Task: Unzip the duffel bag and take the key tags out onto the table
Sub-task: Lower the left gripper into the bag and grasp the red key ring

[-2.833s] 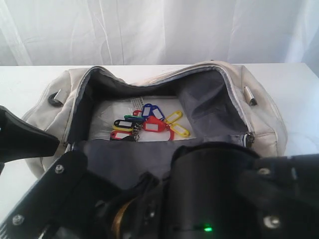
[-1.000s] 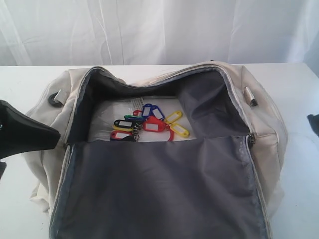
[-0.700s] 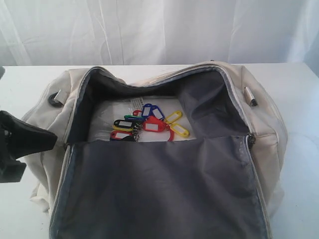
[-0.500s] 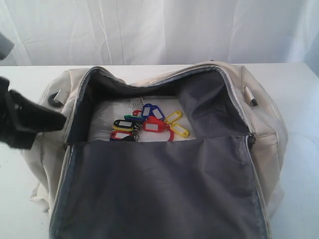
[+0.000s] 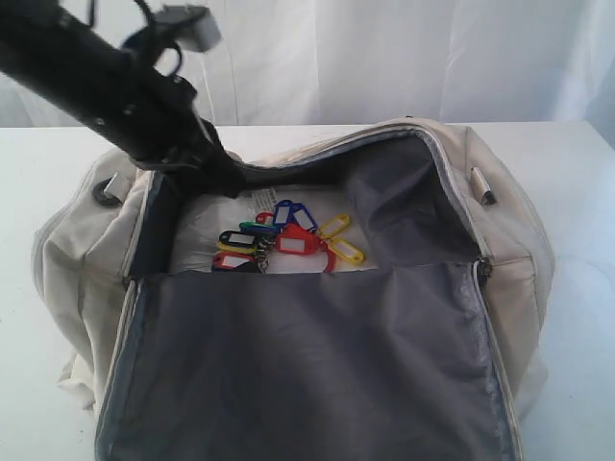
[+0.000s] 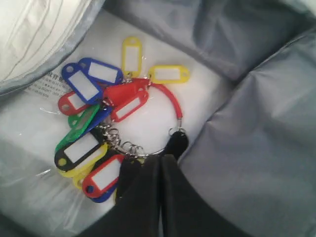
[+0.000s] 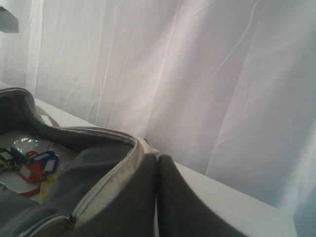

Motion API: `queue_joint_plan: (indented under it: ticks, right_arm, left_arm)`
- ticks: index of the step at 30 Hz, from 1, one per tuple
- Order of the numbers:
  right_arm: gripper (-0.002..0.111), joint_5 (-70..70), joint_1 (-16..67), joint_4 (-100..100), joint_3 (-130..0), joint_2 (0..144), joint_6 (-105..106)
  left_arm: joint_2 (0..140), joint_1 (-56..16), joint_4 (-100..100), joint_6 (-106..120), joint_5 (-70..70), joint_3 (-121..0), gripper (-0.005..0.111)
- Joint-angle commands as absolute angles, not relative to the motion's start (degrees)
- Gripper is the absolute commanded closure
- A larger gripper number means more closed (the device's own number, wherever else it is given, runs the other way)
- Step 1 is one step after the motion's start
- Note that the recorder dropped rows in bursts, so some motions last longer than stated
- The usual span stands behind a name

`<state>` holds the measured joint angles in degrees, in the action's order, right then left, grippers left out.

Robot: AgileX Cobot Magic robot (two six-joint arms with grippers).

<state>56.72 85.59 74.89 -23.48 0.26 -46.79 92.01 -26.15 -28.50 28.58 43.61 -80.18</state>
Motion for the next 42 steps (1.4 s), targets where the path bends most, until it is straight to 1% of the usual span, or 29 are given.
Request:
queue_joint_plan:
  ticks: [1, 4, 9, 13, 14, 15, 16, 18, 20, 21, 22, 26, 36, 39, 42]
  right_arm:
    - [0.108, 62.51, 85.79, 77.67, -23.28, 0.00, -51.28]
    - [0.108, 64.92, 85.79, 78.79, -23.28, 0.00, -53.23]
    - [0.108, 64.58, 85.79, 79.01, -23.28, 0.00, -53.23]
    - [0.108, 64.59, 85.79, 79.14, -23.28, 0.00, -53.23]
    - [0.108, 64.59, 85.79, 79.14, -23.28, 0.00, -53.23]
    - [0.108, 64.59, 85.79, 79.14, -23.28, 0.00, -53.23]
    - [0.108, 64.59, 85.79, 79.14, -23.28, 0.00, -53.23]
    - [0.108, 64.59, 85.79, 79.14, -23.28, 0.00, -53.23]
    - [0.108, 64.59, 85.79, 79.14, -23.28, 0.00, -53.23]
    - [0.108, 64.59, 85.79, 79.14, -23.28, 0.00, -53.23]
    - [0.108, 64.59, 85.79, 79.14, -23.28, 0.00, -53.23]
    - [0.108, 64.59, 85.79, 79.14, -23.28, 0.00, -53.23]
    - [0.108, 64.70, 85.79, 79.15, -23.28, 0.00, -53.23]
    - [0.108, 64.70, 85.79, 79.15, -23.28, 0.00, -53.23]
    - [0.108, 64.70, 85.79, 79.15, -23.28, 0.00, -53.23]
  left_arm:
    - [101.66, -31.55, -11.76, 15.92, 47.66, -88.49, 0.107]
    - [107.02, -34.17, -11.01, 15.27, 50.70, -93.40, 0.107]
    - [111.55, -38.81, -11.01, 20.50, 48.90, -97.35, 0.107]
    - [113.08, -39.66, -9.89, 22.94, 48.89, -97.35, 0.106]
    - [113.20, -39.66, -9.73, 22.94, 49.43, -97.35, 0.104]
    - [113.20, -39.66, -9.73, 22.94, 50.21, -97.35, 0.092]
    - [113.28, -39.66, -9.73, 22.94, 50.38, -97.35, 0.085]
    - [113.43, -39.66, -9.73, 24.64, 51.26, -97.35, 0.041]
    - [113.43, -39.66, -9.73, 25.37, 51.26, -97.35, 0.024]
    - [113.43, -39.66, -9.73, 25.37, 51.26, -97.35, 0.020]
    - [113.43, -39.66, -9.73, 25.37, 51.53, -97.35, 0.019]
    - [113.85, -39.66, -9.84, 25.50, 51.96, -96.03, 0.024]
    - [117.15, -39.66, -9.71, 25.50, 49.10, -93.63, 0.024]
    - [117.65, -39.66, -9.71, 25.50, 49.25, -93.63, 0.034]
    - [117.65, -39.66, -9.71, 25.50, 50.74, -93.76, 0.056]
